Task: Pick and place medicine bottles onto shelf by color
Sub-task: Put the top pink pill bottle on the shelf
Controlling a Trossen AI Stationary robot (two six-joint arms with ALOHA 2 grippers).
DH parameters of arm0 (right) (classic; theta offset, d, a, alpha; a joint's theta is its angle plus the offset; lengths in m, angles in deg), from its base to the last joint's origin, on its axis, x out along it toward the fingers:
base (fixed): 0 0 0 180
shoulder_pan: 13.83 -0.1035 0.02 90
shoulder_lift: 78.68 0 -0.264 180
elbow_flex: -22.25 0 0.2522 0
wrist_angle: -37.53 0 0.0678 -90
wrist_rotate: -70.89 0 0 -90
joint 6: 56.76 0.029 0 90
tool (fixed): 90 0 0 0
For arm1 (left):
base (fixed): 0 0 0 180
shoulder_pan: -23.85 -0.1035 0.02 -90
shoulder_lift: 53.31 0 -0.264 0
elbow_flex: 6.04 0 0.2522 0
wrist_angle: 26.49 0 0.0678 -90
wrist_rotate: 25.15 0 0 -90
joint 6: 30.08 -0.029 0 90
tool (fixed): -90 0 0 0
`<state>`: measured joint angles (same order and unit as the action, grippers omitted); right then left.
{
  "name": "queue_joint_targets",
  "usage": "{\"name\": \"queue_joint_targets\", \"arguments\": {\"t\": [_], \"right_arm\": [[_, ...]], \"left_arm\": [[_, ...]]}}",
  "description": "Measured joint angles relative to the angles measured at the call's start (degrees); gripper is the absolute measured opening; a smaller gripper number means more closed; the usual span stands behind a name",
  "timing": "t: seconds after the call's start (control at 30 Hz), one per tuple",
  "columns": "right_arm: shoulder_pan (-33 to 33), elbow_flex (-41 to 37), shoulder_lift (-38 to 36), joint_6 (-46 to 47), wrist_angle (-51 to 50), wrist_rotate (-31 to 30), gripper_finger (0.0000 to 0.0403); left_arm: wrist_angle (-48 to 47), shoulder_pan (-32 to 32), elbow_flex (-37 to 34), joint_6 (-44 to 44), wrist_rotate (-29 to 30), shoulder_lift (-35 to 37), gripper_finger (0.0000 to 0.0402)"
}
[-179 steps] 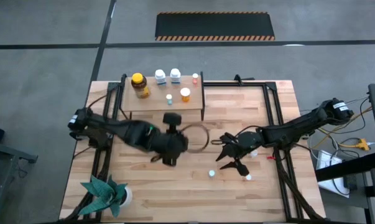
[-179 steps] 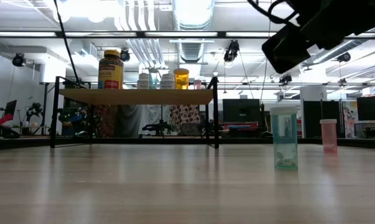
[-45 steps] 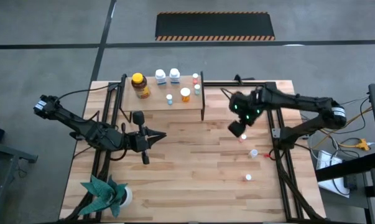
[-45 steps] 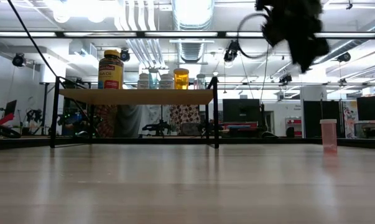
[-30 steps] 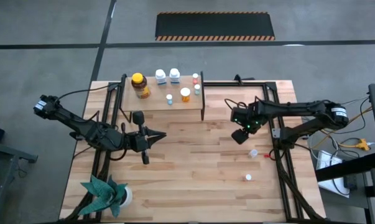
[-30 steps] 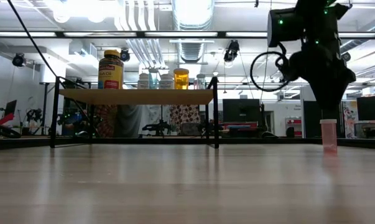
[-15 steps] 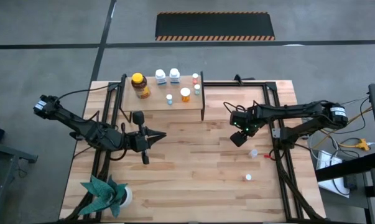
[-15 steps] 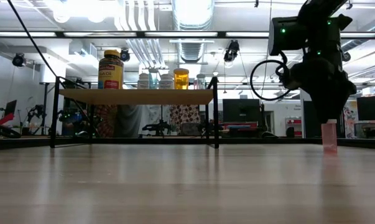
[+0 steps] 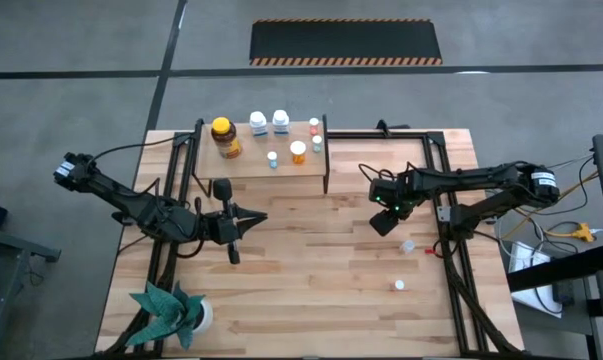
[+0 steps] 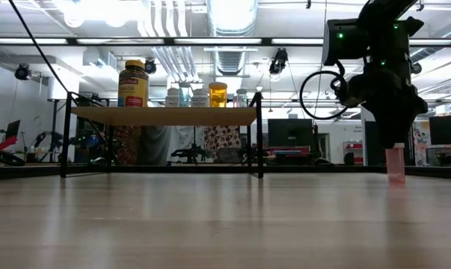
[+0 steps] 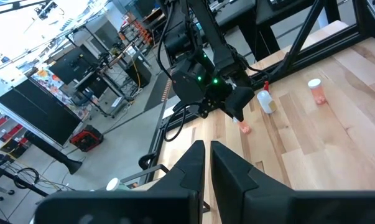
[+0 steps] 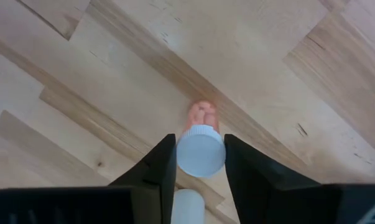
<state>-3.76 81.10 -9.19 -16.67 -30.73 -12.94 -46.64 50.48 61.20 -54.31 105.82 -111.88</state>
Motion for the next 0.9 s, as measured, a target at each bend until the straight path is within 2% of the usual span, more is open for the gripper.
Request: {"name": "queue_joint_targets", "arguments": {"t": [0.1, 0.23, 0.57, 0.73, 0.9], "right_arm": [[0.01, 0.96, 0.02, -0.12, -0.46, 0.25, 0.0109], [0.03, 6.31, -0.02, -0.99, -1.02, 2.7, 0.011], [0.05, 29.64, 0.98, -10.13, -2.33, 2.84, 0.0111], [0.05, 41.26, 6.08, -16.95, -3.39, 2.66, 0.0111], [0.88, 53.9, 14.24, -25.51, -9.2, 2.67, 0.0111]], "left_arm": [[0.0, 0.0, 0.0, 0.0, 0.0, 0.0, 0.0008], [0.0, 0.0, 0.0, 0.0, 0.0, 0.0, 0.0008], [0.81, 0.01, 0.0, 0.0, 0.02, -0.08, 0.0008], [1.79, 0.02, 0.0, -0.11, 0.02, -0.11, 0.0008], [1.99, 0.0, 0.0, -0.01, 0.02, -0.11, 0.0008]]}}
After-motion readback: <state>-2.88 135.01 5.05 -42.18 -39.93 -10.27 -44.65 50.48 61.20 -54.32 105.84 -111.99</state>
